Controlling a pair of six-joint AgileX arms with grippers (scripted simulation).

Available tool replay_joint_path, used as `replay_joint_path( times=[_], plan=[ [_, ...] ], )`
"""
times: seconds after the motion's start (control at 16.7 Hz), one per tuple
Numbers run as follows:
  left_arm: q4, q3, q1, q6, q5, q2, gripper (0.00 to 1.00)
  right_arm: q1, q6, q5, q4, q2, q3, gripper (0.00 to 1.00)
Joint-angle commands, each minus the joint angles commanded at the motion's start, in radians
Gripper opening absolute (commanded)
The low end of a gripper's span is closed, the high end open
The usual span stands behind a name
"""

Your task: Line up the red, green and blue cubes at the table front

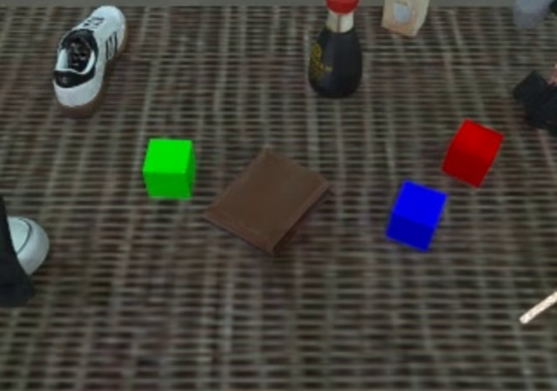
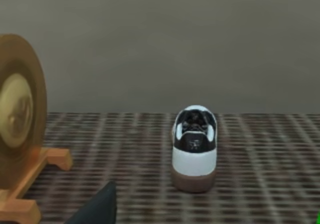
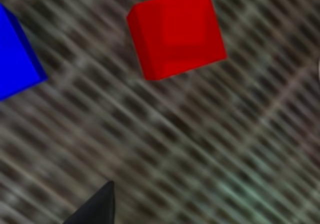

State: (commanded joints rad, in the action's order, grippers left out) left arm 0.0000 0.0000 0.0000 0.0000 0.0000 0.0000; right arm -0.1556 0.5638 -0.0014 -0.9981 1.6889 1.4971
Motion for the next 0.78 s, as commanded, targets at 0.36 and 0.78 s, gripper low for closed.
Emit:
replay_joint_path(
  times=[0.36, 0.78],
  plan=[
    [0.0, 0.0, 0.0, 0.0, 0.0, 0.0, 1.0, -0.042, 0.16, 0.003, -0.266, 0.5, 0.459, 1.0],
    [0.0, 0.0, 0.0, 0.0, 0.0, 0.0, 1.0, -0.055, 0.216, 0.006, -0.346, 0.66, 0.625, 1.0]
  ],
)
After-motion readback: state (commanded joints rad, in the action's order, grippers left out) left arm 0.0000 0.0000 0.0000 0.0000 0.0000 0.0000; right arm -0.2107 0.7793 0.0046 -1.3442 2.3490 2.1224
